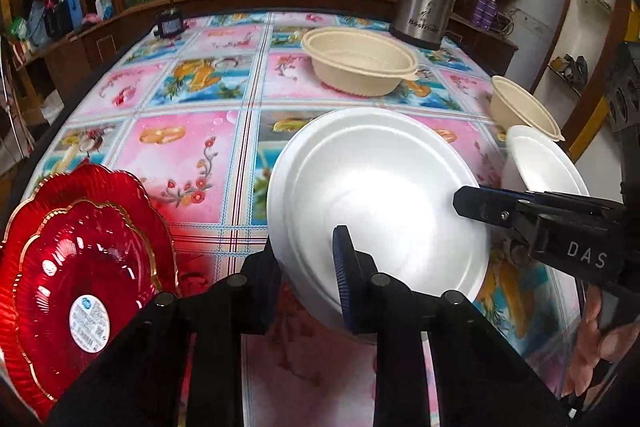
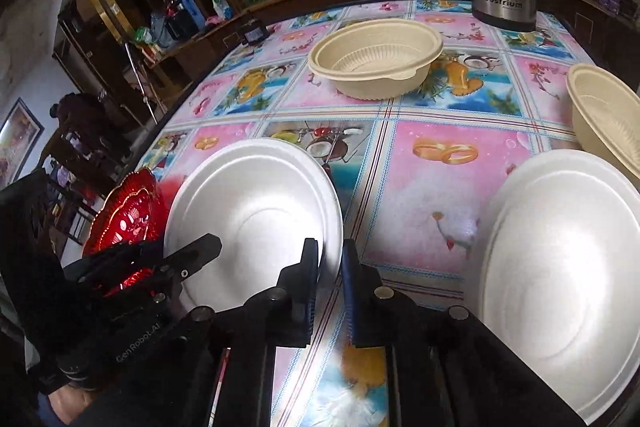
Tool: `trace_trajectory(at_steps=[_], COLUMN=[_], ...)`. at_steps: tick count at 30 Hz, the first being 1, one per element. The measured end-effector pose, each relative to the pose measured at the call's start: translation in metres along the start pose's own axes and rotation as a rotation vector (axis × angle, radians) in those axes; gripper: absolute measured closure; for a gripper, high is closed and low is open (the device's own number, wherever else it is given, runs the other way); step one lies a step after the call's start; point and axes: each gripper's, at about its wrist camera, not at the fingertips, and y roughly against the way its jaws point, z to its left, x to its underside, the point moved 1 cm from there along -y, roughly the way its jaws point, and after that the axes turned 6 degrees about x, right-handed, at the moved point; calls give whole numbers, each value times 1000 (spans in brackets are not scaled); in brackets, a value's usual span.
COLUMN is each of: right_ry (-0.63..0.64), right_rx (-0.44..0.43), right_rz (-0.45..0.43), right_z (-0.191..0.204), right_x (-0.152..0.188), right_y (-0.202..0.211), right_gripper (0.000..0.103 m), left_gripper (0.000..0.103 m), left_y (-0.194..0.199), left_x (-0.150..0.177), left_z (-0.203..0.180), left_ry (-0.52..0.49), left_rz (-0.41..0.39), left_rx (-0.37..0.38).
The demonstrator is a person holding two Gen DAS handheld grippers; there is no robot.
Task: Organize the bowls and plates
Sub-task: 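Lift the white paper plate with the right tool over the red plates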
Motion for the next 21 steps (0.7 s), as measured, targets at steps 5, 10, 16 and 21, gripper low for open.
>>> trace_trajectory(at_steps=[5,10,16,21], right_ry=[-34,-31,23,73], right_rx=[-37,-63,-88,-127], right_rz=[-39,-63,-86,-74], right_z=[-2,7,35,66], right_x=[8,16,17,17], right_y=[19,34,45,39], right_gripper=[91,91,92,92], left_gripper=[81,81,81,81], left_y=[20,37,56,73], left_x=[2,9,22,31], left_z=[-5,-3,18,46], left_ry=[-26,-33,5,61], left_rz=[-40,-62,-80,-104], left_rx=[-7,-19,-40,-71])
